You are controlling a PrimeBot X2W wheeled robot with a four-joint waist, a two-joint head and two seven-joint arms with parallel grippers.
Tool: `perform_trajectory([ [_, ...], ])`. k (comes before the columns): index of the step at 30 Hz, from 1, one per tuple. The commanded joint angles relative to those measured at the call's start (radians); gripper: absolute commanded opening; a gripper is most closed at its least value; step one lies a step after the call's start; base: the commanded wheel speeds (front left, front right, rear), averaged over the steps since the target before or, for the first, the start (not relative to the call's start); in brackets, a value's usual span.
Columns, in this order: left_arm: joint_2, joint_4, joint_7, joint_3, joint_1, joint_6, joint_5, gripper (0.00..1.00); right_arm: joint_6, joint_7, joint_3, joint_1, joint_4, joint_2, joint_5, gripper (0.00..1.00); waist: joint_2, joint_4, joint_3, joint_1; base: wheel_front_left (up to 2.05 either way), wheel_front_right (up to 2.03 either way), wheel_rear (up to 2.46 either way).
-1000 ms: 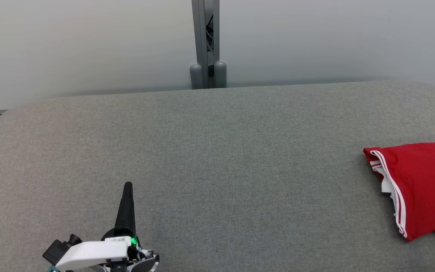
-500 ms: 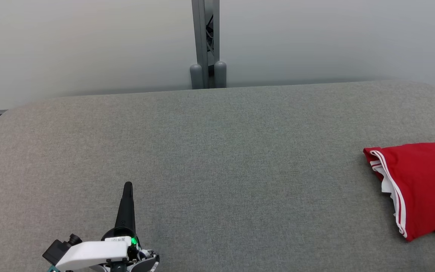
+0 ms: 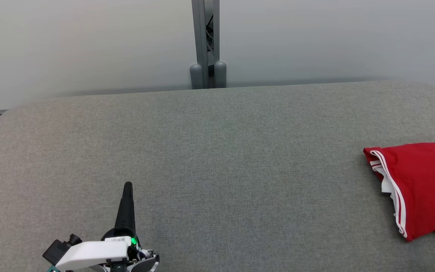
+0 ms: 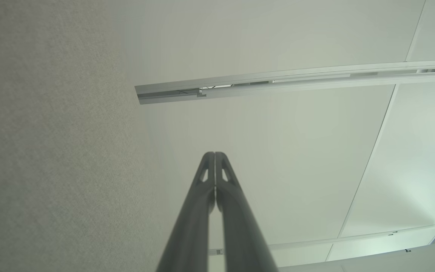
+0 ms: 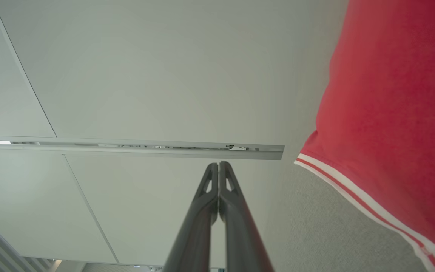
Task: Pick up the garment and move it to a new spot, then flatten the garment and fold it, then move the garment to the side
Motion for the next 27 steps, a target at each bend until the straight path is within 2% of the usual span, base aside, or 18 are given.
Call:
perform_trajectory([
  [1,0.003,0.000,-0.001,0.004,-0.010,-0.005,-0.006,0.00,0.000,0.001,-0.003,-0.007,0.000,-0.005,0.001,0.00,0.0000,0.000,0.000,0.0000,0.00,0.00,0.00],
  [27,0.003,0.000,-0.001,0.004,-0.010,-0.005,-0.006,0.00,0.000,0.002,-0.003,-0.007,0.000,-0.005,0.001,0.00,0.0000,0.000,0.000,0.0000,0.00,0.00,0.00],
])
